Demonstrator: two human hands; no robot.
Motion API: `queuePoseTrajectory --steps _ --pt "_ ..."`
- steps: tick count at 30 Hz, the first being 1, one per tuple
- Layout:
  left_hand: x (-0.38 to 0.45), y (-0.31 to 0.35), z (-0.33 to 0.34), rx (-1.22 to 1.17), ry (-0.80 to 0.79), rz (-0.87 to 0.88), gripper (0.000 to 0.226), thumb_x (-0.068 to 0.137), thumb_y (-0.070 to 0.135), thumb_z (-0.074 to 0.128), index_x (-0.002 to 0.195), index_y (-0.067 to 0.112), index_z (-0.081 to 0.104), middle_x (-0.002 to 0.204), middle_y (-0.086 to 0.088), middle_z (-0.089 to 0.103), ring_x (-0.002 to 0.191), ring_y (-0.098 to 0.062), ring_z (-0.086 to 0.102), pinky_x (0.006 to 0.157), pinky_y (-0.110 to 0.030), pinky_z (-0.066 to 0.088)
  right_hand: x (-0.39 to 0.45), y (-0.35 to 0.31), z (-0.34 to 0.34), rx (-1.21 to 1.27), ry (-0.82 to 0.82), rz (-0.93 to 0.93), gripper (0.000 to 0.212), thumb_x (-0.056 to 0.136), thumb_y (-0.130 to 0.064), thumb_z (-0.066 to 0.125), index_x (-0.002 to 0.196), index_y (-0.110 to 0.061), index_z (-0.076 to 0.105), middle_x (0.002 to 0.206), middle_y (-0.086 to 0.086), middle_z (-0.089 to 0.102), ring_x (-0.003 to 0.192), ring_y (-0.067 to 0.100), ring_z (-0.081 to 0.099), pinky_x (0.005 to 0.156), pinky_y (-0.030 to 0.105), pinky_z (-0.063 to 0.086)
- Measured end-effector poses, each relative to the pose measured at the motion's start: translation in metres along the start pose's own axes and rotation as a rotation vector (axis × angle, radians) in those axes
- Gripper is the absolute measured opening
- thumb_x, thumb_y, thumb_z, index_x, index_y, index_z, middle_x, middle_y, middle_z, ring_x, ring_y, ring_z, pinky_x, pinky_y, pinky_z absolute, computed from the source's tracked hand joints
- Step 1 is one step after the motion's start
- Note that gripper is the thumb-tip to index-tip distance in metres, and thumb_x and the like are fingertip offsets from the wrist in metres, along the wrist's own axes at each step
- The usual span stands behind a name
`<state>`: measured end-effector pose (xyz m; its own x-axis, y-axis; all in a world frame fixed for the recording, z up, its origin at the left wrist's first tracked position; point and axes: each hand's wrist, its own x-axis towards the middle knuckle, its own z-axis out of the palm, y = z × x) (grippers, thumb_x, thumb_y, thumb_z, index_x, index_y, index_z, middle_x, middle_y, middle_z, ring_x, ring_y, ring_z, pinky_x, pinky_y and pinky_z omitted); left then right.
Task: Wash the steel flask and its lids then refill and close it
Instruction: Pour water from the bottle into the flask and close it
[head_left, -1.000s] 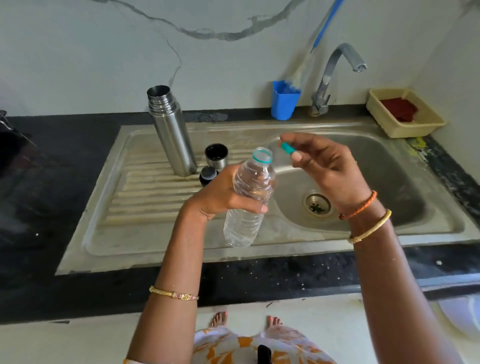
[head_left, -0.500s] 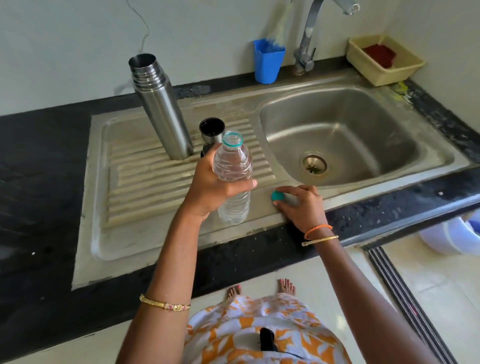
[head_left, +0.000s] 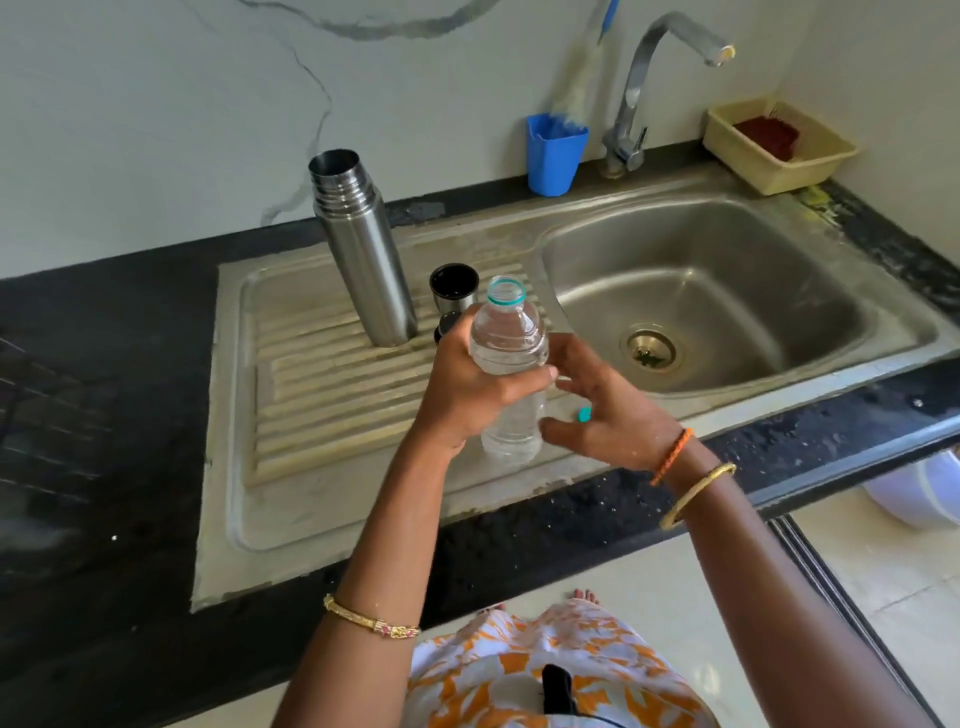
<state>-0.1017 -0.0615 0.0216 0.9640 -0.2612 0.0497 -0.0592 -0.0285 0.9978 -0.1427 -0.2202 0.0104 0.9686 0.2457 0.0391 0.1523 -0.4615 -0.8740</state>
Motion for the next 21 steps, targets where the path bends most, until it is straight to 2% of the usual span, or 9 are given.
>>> queuePoseTrajectory --steps 3,6,9,11,13,15,17,18,21 --pt "0.006 0.011 0.005 -0.036 0.014 0.008 0.057 0.063 -0.01 0.08 0.113 0.002 0.057 0.098 -0.007 0.07 0.085 -0.011 0.069 0.073 -0.022 0.055 0.015 -0.006 0.019 0.024 0.162 -0.082 0.081 0.066 -0.026 0.079 0.132 -0.007 0.035 0.121 0.0 0.059 0.112 0.014 0.059 0.095 0.039 0.05" --pt "0.014 0.026 0.007 -0.05 -0.001 0.024 0.053 0.066 -0.011 0.08 0.109 0.01 0.057 0.09 0.001 0.068 0.08 -0.003 0.067 0.07 -0.017 0.052 0.028 -0.014 0.023 0.063 0.352 -0.139 0.075 0.062 -0.026 0.082 0.121 -0.006 0.04 0.109 -0.011 0.061 0.1 0.004 0.063 0.083 0.029 0.054" --pt "0.023 0.043 0.004 -0.04 -0.023 0.035 0.054 0.065 0.001 0.085 0.11 0.014 0.057 0.097 -0.001 0.07 0.087 -0.008 0.069 0.08 -0.024 0.056 0.043 -0.023 0.014 0.089 0.407 -0.197 0.072 0.062 -0.012 0.087 0.117 -0.009 0.04 0.105 -0.014 0.057 0.095 -0.008 0.06 0.078 0.011 0.047" --pt "0.028 0.053 -0.004 -0.007 -0.055 0.026 0.055 0.068 0.012 0.085 0.113 0.018 0.054 0.104 0.0 0.068 0.092 -0.005 0.068 0.081 -0.02 0.054 0.056 -0.03 0.007 0.1 0.415 -0.223 0.069 0.063 -0.008 0.086 0.116 -0.009 0.041 0.103 -0.016 0.056 0.092 -0.01 0.059 0.076 0.008 0.046" --pt "0.033 0.059 -0.017 0.096 -0.018 0.072 0.061 0.066 0.032 0.086 0.117 0.024 0.052 0.117 0.004 0.062 0.1 0.0 0.063 0.082 -0.015 0.05 0.071 -0.035 0.001 0.084 0.419 -0.231 0.069 0.064 -0.007 0.085 0.116 -0.013 0.042 0.102 -0.016 0.057 0.089 -0.008 0.06 0.076 0.012 0.048" --pt "0.039 0.056 -0.033 0.091 0.186 0.195 0.065 0.065 0.046 0.083 0.119 0.025 0.053 0.12 0.005 0.061 0.104 -0.003 0.062 0.083 -0.018 0.05 0.089 -0.039 -0.004 0.106 0.414 -0.205 0.068 0.065 -0.004 0.083 0.116 -0.017 0.042 0.099 -0.013 0.061 0.083 -0.004 0.061 0.075 0.017 0.05" --pt "0.047 0.048 -0.051 0.025 0.469 0.327 0.049 0.074 0.037 0.077 0.114 0.02 0.054 0.108 0.006 0.064 0.095 -0.004 0.064 0.076 -0.016 0.049 0.109 -0.043 -0.011 0.065 0.408 -0.188 0.068 0.064 -0.004 0.083 0.118 -0.018 0.043 0.098 -0.013 0.061 0.081 -0.005 0.061 0.074 0.014 0.049" --pt "0.052 0.04 -0.06 0.071 0.592 0.38 0.047 0.076 0.031 0.074 0.115 0.019 0.052 0.108 0.009 0.062 0.095 -0.005 0.062 0.075 -0.019 0.05 0.118 -0.044 -0.013 0.026 0.399 -0.184 0.07 0.063 -0.005 0.083 0.119 -0.018 0.043 0.098 -0.015 0.06 0.081 -0.006 0.06 0.072 0.011 0.048" --pt "0.076 0.012 -0.092 0.347 0.774 0.389 0.07 0.071 0.034 0.077 0.129 0.022 0.039 0.125 0.015 0.04 0.118 -0.019 0.048 0.093 -0.043 0.048 0.147 -0.048 -0.02 -0.06 0.358 -0.177 0.069 0.062 -0.003 0.082 0.117 -0.021 0.044 0.092 -0.02 0.058 0.078 0.0 0.061 0.07 0.014 0.048"
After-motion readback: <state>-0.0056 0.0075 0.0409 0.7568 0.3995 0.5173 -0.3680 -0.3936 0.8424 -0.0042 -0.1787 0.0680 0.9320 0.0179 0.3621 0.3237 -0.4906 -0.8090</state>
